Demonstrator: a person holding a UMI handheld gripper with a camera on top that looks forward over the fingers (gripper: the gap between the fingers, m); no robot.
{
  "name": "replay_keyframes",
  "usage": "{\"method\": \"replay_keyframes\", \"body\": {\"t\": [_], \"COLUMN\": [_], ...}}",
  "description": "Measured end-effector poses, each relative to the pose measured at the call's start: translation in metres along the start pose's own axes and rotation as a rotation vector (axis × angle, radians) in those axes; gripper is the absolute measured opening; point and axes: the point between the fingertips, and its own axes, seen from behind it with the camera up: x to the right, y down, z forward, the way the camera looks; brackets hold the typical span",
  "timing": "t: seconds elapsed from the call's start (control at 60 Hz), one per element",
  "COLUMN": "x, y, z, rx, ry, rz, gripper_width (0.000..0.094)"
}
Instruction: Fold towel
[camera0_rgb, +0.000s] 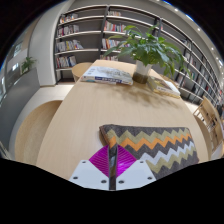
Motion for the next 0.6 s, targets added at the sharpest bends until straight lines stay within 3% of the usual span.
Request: {"method": "replay_keyframes", "body": {"t": [0.167,0.433,0.6], "x": [0.015,0.173,0.238], "y": [-0.020,-0.082,-0.050], "z": [-0.020,-0.079,-0.050], "rx": [0.010,0.130,0.062], "ry": [-0.113,-0.011,-0.039], "rz": [0.006,-0.131,-0.128], "gripper_width": [0.0057,0.0056,0.0072]}}
